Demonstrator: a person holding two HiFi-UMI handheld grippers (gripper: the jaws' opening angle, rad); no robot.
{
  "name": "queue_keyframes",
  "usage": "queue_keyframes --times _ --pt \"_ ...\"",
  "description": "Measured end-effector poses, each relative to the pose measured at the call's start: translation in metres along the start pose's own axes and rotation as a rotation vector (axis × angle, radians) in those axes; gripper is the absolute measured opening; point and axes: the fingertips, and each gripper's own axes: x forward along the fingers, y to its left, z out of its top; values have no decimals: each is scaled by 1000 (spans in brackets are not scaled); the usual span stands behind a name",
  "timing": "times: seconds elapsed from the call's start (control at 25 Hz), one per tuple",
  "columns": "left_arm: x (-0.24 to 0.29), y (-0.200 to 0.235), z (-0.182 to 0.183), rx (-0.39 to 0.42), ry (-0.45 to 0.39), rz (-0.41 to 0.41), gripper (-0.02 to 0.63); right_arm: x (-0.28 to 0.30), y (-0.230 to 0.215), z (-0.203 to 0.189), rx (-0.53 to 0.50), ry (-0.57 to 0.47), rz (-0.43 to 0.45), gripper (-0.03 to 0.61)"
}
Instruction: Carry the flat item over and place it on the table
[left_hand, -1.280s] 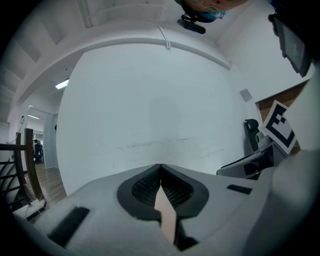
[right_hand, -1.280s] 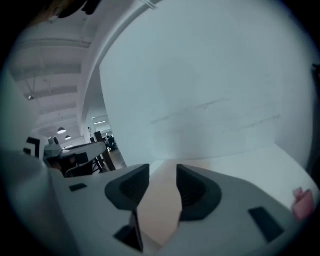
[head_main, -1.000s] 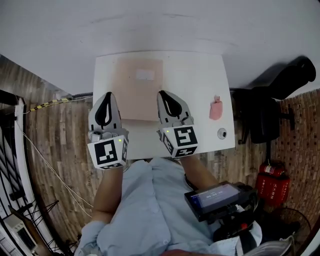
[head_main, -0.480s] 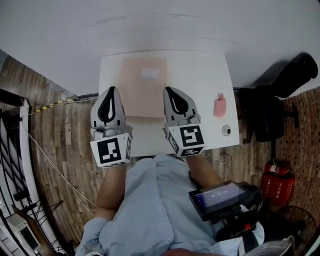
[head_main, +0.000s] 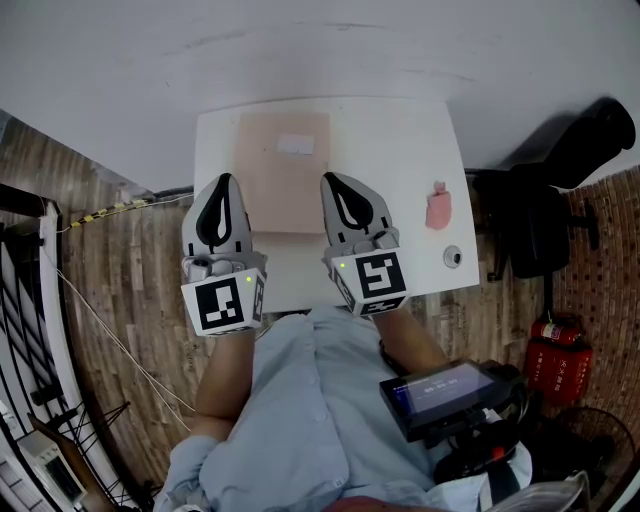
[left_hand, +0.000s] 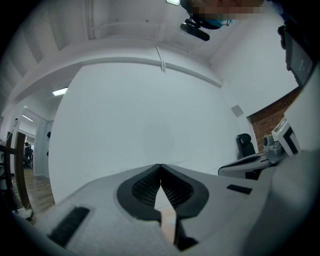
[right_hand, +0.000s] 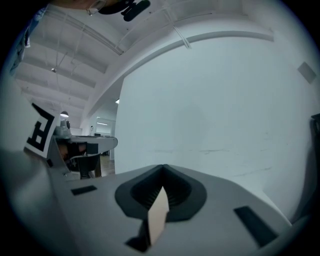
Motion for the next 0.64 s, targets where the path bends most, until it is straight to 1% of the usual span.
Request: queue_keyframes --times 0.64 --pt "6 0 -6 0 9 4 2 7 2 -6 -8 13 24 4"
